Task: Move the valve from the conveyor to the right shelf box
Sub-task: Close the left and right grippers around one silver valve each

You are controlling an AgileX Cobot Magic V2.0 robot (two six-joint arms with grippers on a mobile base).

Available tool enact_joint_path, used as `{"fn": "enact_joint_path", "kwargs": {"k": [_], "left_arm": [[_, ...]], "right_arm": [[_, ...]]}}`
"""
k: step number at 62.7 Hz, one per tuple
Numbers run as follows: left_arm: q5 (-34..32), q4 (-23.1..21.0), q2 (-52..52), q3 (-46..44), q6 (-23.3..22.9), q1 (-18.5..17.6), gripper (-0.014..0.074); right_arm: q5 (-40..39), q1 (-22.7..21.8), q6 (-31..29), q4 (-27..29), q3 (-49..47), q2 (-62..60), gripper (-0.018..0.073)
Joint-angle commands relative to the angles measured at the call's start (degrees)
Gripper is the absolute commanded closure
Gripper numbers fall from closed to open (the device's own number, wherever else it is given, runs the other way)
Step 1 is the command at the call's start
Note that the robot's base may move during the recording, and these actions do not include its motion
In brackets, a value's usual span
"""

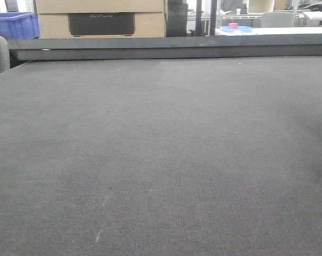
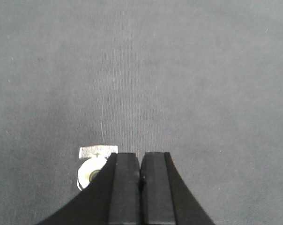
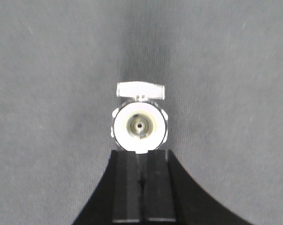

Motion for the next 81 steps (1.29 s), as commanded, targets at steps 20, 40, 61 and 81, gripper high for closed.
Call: {"fn": "enact_joint_path", "kwargs": {"k": [20,40,61,81], "left_arm": [[-0.58,-0.43,1.17,-0.42,-0.34,0.14,0.0707],[1.25,-0.43,1.17,-0.42,-0.34,0.14,0.0707],[1.25,-0.43,1.17,-0.42,-0.34,0.14,0.0707],[1.91,-1.43,1.17,-0.42,-0.34,0.14,0.0707]], "right_arm": [[2.61,-0.05,-0.58,-0.68,-1.78,10.52,0.0727],[2.61,-0.05,-0.58,-0.68,-3.12,11.57,0.0540],[2.61,-0.05,-0.58,-0.68,-3.48,13.87,-0.0012],[0.03,-0.05,-0.58,-0.43,-3.37,22.47,0.0000]]}}
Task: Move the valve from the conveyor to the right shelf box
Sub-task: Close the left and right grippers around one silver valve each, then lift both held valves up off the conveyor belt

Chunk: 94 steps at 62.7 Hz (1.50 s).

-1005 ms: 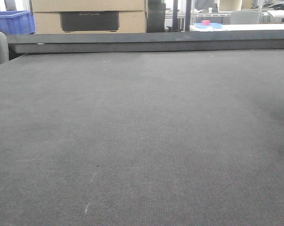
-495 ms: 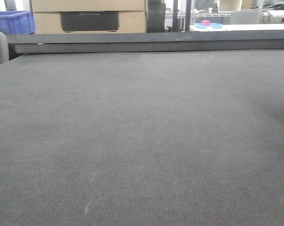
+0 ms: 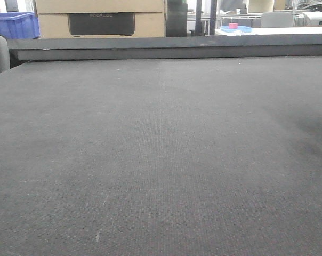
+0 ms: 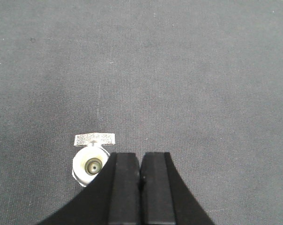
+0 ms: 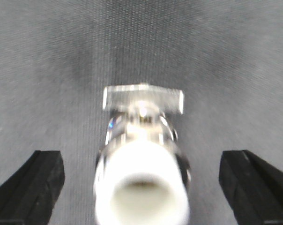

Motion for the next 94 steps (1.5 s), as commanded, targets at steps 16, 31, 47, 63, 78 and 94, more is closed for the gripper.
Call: {"fn": "enact_joint_path", "kwargs": {"k": [16,31,47,63,78,94], "left_arm": [[11.44,-0.46,4.45,-3.28,-3.68,3.50,0.0707],[17.22,-0.46,13.01,-7.83,2.39,6.40,0.0707],[20.47,-0.45,18.07,-9.64,5.69,6.40,0.0563],[17.55,0.31,18.33,-9.64,5.69,6.40,0.0284],[14.31,0.31,20.23,-9.64,5.69,6.28,0.0141],[14.33,0.63,26.92,-9.64,8.80,6.17,0.0128]], "right_arm": [[-0.43,-0.05,0.03,-0.05,-0.37,3.46,0.0000],[-2.38,-0.05,0.03,-0.07,1.67,3.46,0.0000],[-2.61,-0.05,0.03,-0.07,1.92,3.27,0.0052],[-3.77,-0.05,1.12,-0.07,1.92,3.27,0.0603],[-4.59,-0.05,1.12,-0.07,1.92,3.27,0.0720],[-5.29,-0.05,1.12,-0.07,1.92,3.27,0.0721]]}}
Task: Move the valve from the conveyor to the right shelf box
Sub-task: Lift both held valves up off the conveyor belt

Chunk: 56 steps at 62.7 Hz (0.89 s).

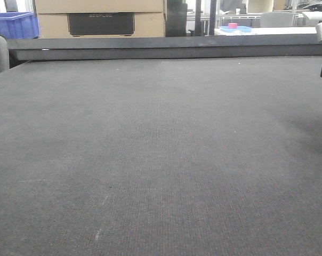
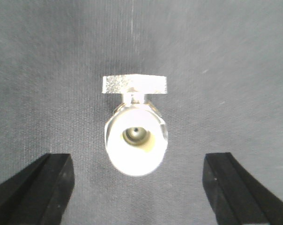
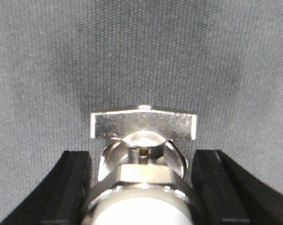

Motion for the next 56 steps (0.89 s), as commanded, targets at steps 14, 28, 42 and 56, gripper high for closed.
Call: {"fn": "enact_joint_path", "kwargs": {"k": [14,28,42,56], "left_arm": [[-2.93,0.32,5.93,-0.35,2.72,-0.18,0.0130],[-2.02,0.32,8.27,-0.28,2.72,-0.18,0.0163],[-3.17,0.00,8.27,-0.28,2.72,-0.18,0.0501],[-1.48,0.00,8.03,-0.43,2.72,-0.18,0.0707]], "right_arm": [[-1.37,-0.05,0.17,-0.29,0.14,-0.32,0.0721],[-1.37,-0.05,0.17,-0.29,0.14,-0.32,0.0721],[-0.42,-0.05,0.17,-0.29,0.14,-0.32,0.0721],[0.50,-0.05,0.17,-0.29,0.03,-4.73,0.0721]]}}
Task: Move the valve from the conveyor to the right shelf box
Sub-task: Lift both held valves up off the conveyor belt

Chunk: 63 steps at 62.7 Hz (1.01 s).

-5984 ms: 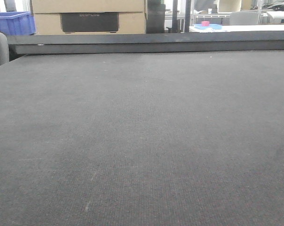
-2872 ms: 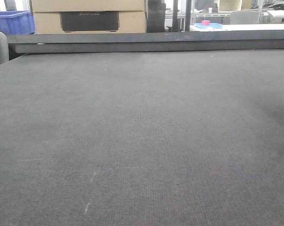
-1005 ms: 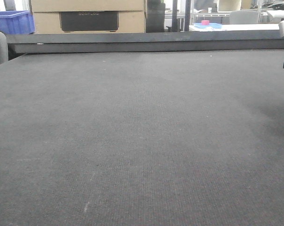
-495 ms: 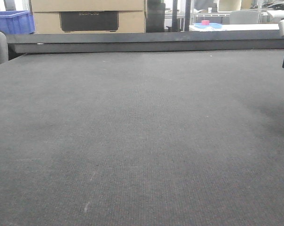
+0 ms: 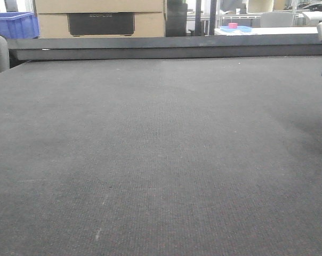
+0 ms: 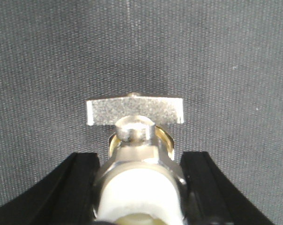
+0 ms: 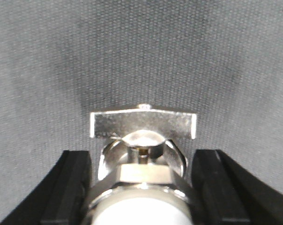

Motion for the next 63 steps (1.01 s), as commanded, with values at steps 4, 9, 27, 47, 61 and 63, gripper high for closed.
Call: {"fn": "enact_joint_path", "kwargs": {"k": [4,9,27,47,61,63], "left_arm": [[1.00,-0.32,-0.93,-0.83,-0.05,-0.18,0.0707],[0.72,-1.00,-3.02,-1.03,-0.05,-0.18,0.0707],[-3.25,-1.38,-14.40,-1.03,-0.05,-0.18,0.0707],[-13.79,-2.03,-30.18,2.05,-0.05,-0.18,0.0707],[-19.27,-5.40,-40.68,8.69,-0.05,-0.18,0.0707],[-19.81,-5.56,-42.52,9.75,-0.05,-0.18,0.0707]], "right_arm": [[0.06,-0.05,0.05,-0.29,-0.22,-5.46,0.0721],[0.06,-0.05,0.05,-0.29,-0.22,-8.59,0.0721],[-4.80,-0.05,0.05,-0.29,-0.22,-19.09,0.0721],[-15.27,-0.05,0.05,-0.29,2.93,-28.95,0.0721],[-20.33,-0.05,0.05,-0.29,7.91,-35.99,0.0721],[-20.92,-0.05,0.05,-0.29,8.59,-37.00,0.0721]]}}
